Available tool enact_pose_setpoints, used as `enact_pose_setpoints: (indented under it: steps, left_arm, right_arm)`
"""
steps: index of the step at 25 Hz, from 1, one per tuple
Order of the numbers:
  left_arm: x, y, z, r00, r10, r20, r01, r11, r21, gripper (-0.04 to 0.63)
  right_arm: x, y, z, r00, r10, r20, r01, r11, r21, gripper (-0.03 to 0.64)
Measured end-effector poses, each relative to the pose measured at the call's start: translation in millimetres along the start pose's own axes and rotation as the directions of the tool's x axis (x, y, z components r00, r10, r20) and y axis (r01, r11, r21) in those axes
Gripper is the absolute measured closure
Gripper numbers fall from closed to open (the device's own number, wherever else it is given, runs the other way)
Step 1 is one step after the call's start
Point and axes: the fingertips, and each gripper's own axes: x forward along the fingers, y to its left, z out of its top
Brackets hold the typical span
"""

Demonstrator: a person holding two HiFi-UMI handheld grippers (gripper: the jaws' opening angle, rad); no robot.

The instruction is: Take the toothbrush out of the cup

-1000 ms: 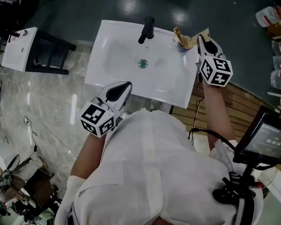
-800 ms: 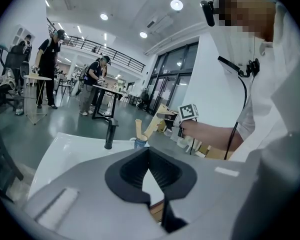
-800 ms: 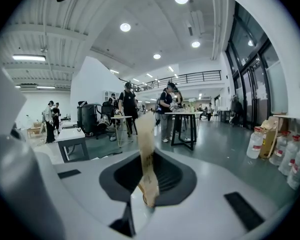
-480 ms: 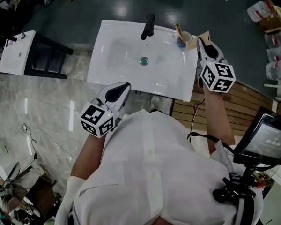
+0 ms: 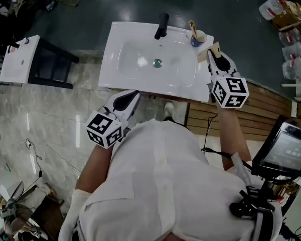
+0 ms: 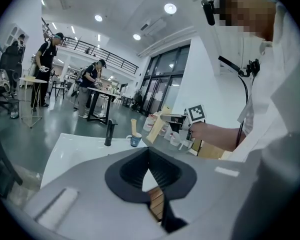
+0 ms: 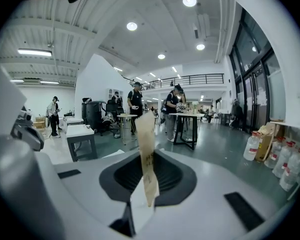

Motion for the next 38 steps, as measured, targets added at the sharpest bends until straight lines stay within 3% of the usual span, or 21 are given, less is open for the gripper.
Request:
enact_pose_setpoints:
  steps: [15, 38]
  left_arm:
    - [5.9, 5.0, -5.2, 1.000, -0.015, -0.009, 0.015, 1.000, 0.003, 0.589]
    - [-3.7, -5.9, -18.6, 0.999, -0.007, -0.032, 0.007, 1.000, -0.013, 0.589]
  right_arm:
    - [-16.7, 29.3, -34.0, 0.997, 0.054, -0.060, -0.052, 0.998, 0.027, 0.571]
    - [-38.6, 43.9, -39.1, 0.994, 0.075, -0.084, -0.072, 0.997, 0.037, 0.572]
